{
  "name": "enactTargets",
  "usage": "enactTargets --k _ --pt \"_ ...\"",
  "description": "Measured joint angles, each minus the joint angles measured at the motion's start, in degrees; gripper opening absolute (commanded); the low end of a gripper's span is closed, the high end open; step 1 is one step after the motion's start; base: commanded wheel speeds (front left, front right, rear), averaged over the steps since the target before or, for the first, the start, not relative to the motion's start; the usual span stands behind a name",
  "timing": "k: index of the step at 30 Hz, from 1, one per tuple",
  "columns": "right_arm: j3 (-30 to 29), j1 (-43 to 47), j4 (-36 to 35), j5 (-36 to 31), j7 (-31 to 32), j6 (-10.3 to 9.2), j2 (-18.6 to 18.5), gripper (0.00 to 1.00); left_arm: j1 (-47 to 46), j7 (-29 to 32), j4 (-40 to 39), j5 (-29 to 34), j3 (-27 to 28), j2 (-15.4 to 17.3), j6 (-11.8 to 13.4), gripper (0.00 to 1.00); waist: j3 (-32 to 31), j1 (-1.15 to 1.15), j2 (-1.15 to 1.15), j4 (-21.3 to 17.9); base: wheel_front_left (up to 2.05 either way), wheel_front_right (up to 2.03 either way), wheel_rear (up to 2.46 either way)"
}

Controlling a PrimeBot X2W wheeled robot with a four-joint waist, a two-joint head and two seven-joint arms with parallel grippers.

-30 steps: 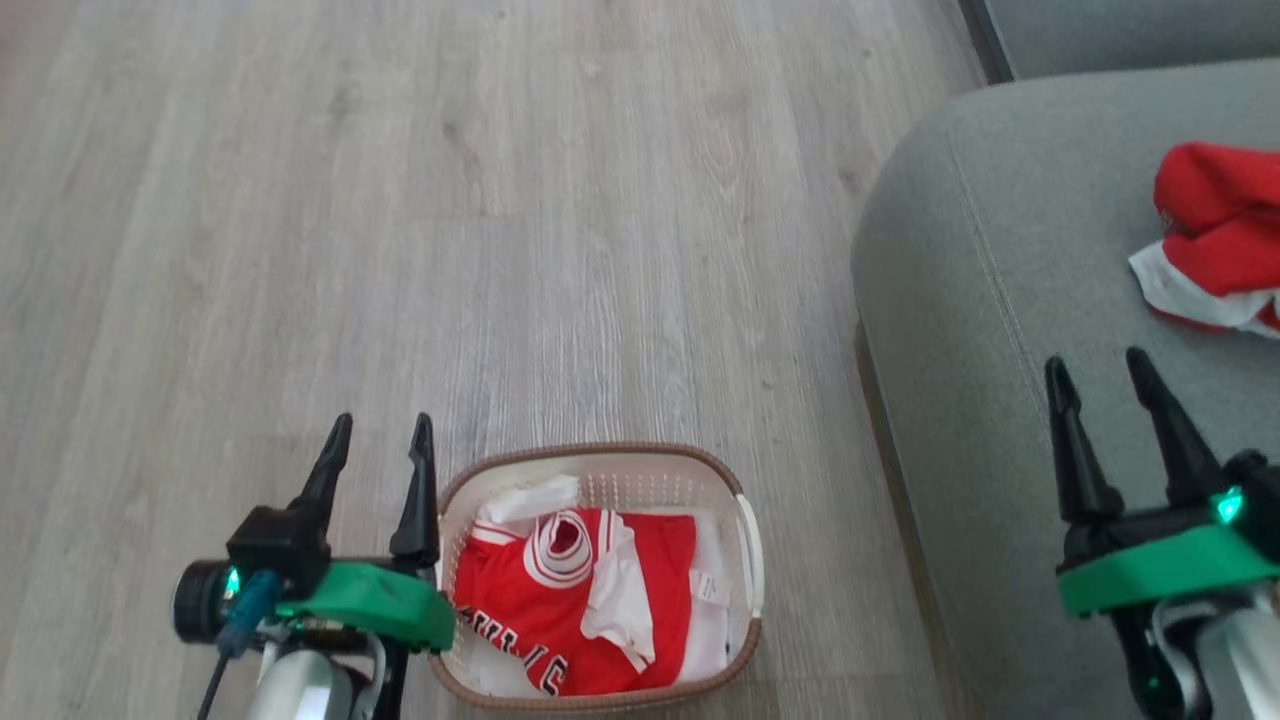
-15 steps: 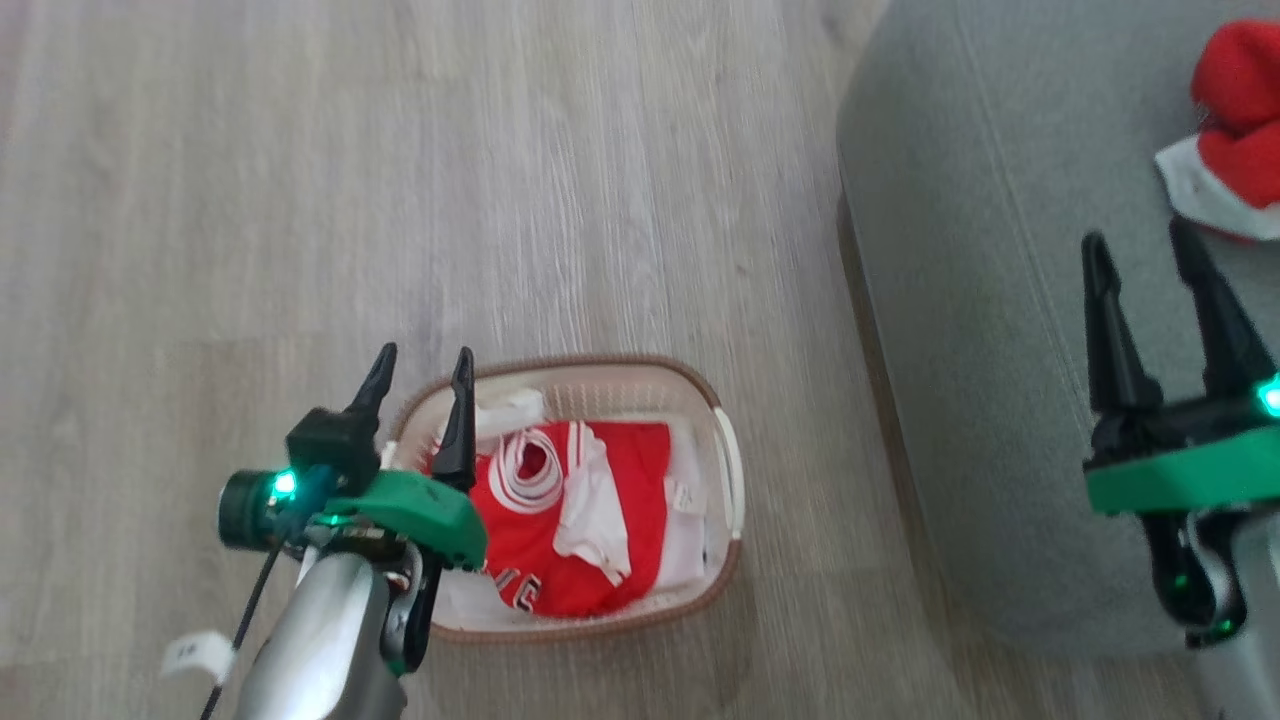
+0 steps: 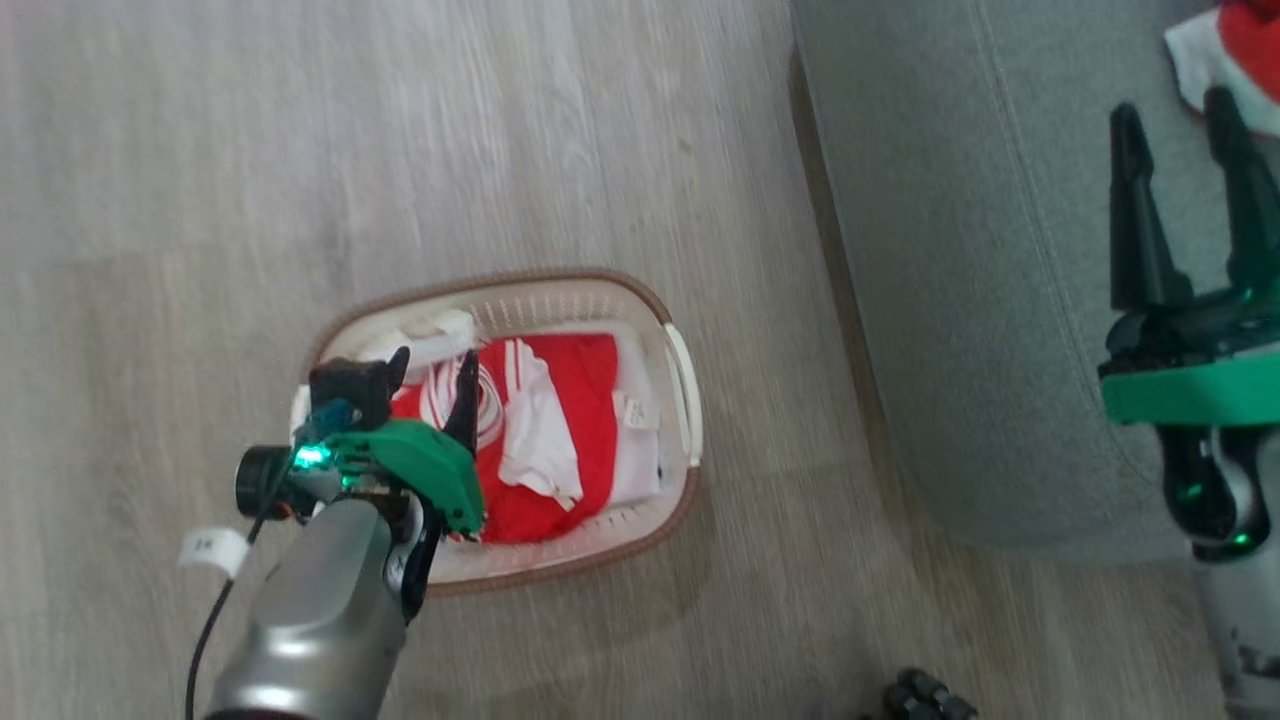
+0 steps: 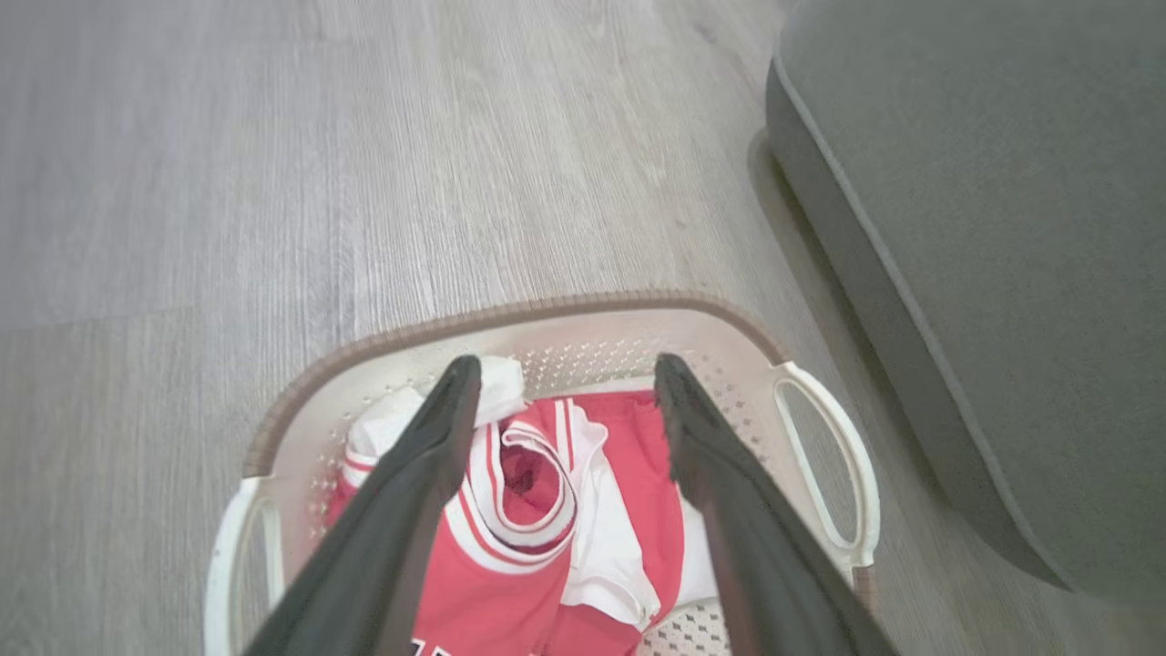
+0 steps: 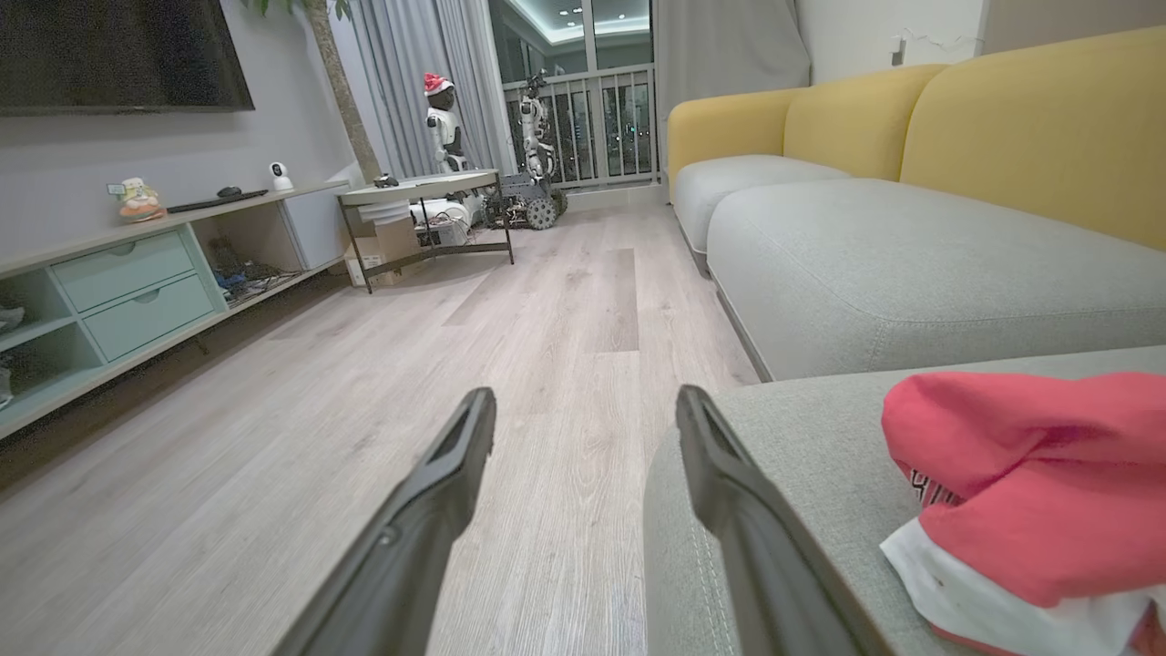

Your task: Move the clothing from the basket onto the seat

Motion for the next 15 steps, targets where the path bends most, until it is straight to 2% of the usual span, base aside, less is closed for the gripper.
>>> enactTargets --k 7,15 --pt "0.1 -4.1 -2.0 1.3 0.0 0.0 -0.5 1.0 -6.6 0.0 10.6 -3.6 -2.1 -0.1 -1.9 1.0 5.9 0.0 0.0 -2.2 0.0 0.0 0.0" --pt "0.1 -8.0 -3.4 1.8 0.0 0.0 -0.7 1.0 -12.9 3.8 20.3 -7.2 -3.8 -0.1 -2.3 1.0 13.2 0.01 0.0 -5.5 0.0 0.0 0.0"
